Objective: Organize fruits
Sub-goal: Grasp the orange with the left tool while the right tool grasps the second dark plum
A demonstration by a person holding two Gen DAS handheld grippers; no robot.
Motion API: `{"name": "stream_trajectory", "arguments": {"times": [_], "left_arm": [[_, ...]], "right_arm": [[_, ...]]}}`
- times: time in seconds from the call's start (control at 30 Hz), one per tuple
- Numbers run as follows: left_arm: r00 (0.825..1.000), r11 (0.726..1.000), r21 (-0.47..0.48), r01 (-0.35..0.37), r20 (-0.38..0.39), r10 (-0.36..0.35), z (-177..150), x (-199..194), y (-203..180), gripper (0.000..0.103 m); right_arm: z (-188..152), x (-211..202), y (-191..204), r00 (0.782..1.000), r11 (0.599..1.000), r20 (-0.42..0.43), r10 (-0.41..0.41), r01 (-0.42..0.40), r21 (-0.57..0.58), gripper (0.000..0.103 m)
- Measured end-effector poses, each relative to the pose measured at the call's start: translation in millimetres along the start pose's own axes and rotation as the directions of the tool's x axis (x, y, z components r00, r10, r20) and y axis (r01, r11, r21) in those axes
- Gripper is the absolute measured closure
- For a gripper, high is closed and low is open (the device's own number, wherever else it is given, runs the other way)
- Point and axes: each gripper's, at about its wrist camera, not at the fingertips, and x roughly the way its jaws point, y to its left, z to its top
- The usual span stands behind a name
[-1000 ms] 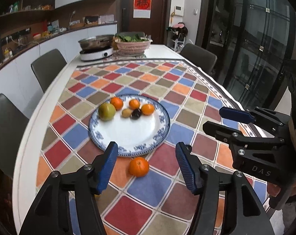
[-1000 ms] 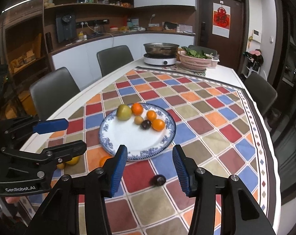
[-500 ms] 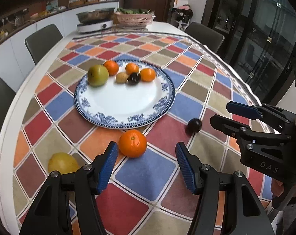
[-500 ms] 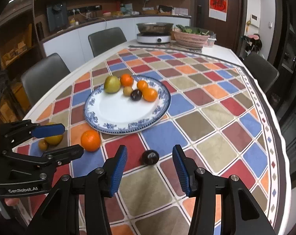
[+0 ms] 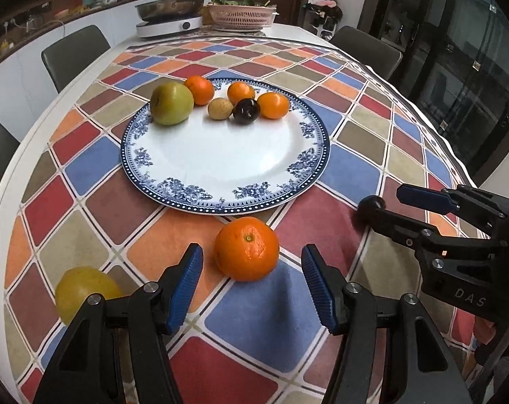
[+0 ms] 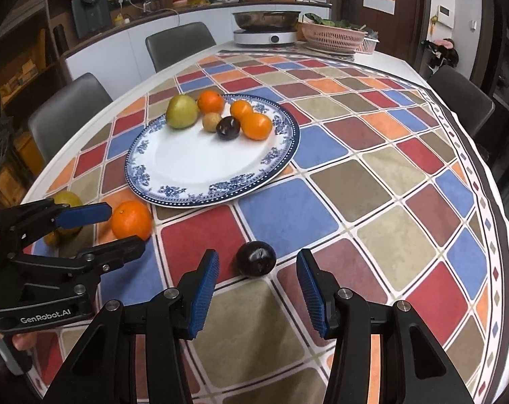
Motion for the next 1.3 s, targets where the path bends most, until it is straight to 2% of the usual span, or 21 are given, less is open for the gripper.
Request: {"name": "stream_trajectory", "arguments": {"times": [0.13,0.27,0.4,0.8,1.3], "left_arm": [[1.0,1.0,-0.005,0.014,-0.01,-0.014,1.9,6.4,1.2,0.052],[1.0,1.0,-0.01,0.012,-0.005,-0.012,2.7,8.3,2.6,0.062],[1.0,1.0,-0.013,0.022,-0.004,-0.022,2.6,8.1,3.8,0.063],[0.999,0.999,-0.008,0.032,0.003,-0.032,1.7,1.9,1.7,0.063],[0.995,0.999,-0.001,0.047,0.083,-0.047,0.7,-44.7,-2.3,0.063]], "right_arm": [[0.9,7.4,-0.5,1.0,1.0,-0.013,0.005,-0.005,0.001,0.055],[1.8,13.3,-0.5,1.0,1.0,-0.027,0.012,-0.012,-0.001,0.066],[1.7,17.7,1.4,0.999,1.0,-0.036,0.012,-0.012,-0.01,0.073],[1.3,13.1,2.0,0.999,1.0,-0.026,0.02,-0.02,0.005,0.074],[6.4,-31.7,18.7,0.997,0.999,0.06,0.042,-0.042,-0.012,0.074]]}}
